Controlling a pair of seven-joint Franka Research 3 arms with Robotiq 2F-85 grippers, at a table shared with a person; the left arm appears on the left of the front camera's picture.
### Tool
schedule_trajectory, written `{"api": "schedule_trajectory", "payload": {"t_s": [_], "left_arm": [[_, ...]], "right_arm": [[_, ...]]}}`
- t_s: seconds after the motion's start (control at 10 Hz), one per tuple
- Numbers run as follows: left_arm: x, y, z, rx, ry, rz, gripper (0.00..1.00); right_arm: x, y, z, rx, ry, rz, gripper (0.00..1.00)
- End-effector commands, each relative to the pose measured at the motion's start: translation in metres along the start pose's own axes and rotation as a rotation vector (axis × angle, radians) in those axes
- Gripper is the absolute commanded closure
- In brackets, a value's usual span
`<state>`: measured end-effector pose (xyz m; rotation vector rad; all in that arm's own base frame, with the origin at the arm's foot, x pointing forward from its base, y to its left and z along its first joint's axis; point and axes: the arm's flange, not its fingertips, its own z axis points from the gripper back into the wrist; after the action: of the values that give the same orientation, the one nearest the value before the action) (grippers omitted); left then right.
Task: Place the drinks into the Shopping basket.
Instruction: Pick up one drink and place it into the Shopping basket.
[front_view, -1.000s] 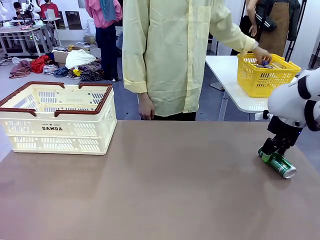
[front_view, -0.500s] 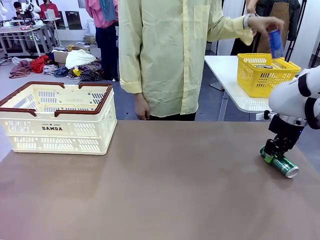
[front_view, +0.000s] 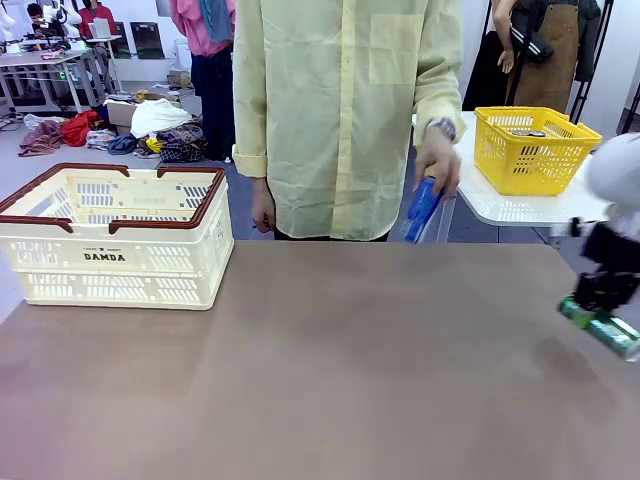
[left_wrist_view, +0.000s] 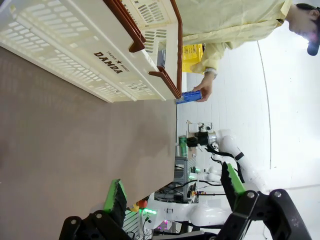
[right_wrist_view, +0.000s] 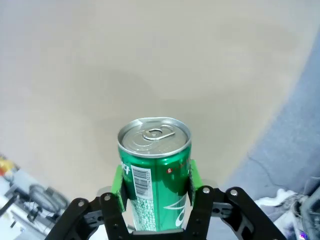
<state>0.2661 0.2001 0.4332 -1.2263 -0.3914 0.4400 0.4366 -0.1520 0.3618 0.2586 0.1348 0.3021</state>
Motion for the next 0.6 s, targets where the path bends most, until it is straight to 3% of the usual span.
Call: {"api": "schedule_trajectory", "payload": {"t_s": [0.0, 0.2, 0.4, 0.5], "left_arm": [[-0.002, 0.001, 0.003, 0.0, 0.013, -0.021, 0.0], [-0.002, 0.001, 0.003, 0.0, 0.013, -0.021, 0.0], [-0.002, 0.001, 0.003, 0.0, 0.013, -0.021, 0.0], [-0.002, 0.001, 0.003, 0.0, 0.013, -0.021, 0.0]], "right_arm": [[-0.085, -0.08, 0.095, 0.247, -0.124, -0.024, 1.0], [-0.132, -0.109, 0.114, 0.436, -0.226, -0.042, 1.0], [-0.139, -0.114, 0.109, 0.506, -0.335, -0.121, 1.0], [-0.175, -0.103, 0.121, 0.398, -0.229, -0.07, 1.0]]}}
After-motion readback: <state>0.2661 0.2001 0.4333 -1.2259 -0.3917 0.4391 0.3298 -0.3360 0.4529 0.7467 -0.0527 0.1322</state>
